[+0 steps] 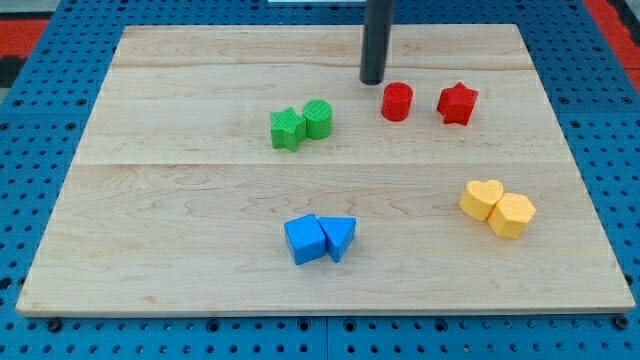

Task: Move red circle into red star

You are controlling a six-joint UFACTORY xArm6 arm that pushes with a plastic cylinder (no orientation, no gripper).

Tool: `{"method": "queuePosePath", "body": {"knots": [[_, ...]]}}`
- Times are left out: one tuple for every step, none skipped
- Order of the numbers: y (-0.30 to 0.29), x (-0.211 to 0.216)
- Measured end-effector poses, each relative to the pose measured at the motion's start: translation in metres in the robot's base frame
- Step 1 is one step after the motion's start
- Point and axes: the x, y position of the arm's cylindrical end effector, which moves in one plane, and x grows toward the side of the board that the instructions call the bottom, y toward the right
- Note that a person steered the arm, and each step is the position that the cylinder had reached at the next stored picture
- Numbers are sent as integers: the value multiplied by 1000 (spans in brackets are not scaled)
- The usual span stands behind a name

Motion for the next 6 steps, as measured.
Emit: {"method": "queuePosePath", "body": {"knots": [[-2,19],[-2,43],[50,49],[47,58],[61,103],[132,111]]}}
